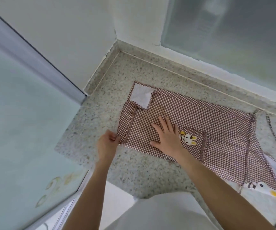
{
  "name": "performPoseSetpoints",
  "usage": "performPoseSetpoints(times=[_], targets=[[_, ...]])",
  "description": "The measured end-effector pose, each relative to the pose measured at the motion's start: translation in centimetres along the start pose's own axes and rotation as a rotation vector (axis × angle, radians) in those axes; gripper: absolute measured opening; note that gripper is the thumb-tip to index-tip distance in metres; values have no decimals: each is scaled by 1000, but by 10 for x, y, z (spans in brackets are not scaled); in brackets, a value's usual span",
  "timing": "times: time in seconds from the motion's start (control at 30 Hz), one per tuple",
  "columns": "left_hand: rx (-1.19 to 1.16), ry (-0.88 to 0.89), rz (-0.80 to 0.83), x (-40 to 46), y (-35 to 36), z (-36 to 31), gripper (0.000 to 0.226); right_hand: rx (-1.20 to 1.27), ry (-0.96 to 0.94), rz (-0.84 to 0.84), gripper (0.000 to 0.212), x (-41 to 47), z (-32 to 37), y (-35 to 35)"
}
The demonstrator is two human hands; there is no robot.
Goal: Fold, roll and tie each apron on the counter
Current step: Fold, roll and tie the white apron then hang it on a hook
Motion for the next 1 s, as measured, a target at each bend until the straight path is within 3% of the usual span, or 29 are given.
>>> performPoseSetpoints(times=[0.1, 0.17, 0.27, 0.43, 0.53, 0.63, 0.73, 0.8, 0.87, 1.0], targets=[[-99, -26, 2, 1, -5, 5, 14, -36, 3, 43, 81, 0, -2, 3], [-284, -6, 41, 5, -13, 6, 16, -46, 8, 56, 81, 1, -2, 4], [-595, 23, 233, 9, -29, 3, 29, -58, 14, 63, 81, 3, -1, 4], [-300, 212, 414, 17, -45, 0, 57, -50, 18, 76, 81, 2, -3, 5], [-87, 323, 328, 17, -45, 3, 58, -40, 13, 63, 80, 2, -3, 5], [60, 389, 101, 12, -42, 8, 59, -29, 30, 88, 80, 2, 0, 3], [69, 323, -13, 10, -37, 14, 46, -3, 65, 55, 71, 8, 9, -12], [76, 171, 26, 9, -35, 14, 25, 45, 11, -165, 52, 19, 14, -31], [57, 38, 64, 8, -32, 14, 27, 75, -108, -355, 37, 36, 19, -50], [-85, -67, 62, 6, -24, 12, 27, 36, -157, -319, 41, 75, 24, -65]])
Point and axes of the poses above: each hand's wrist, its own x-axis towards the middle knuckle, its own y-axis out of the palm, z = x × y, the point moved 1 cm from there along x, towards the middle knuckle
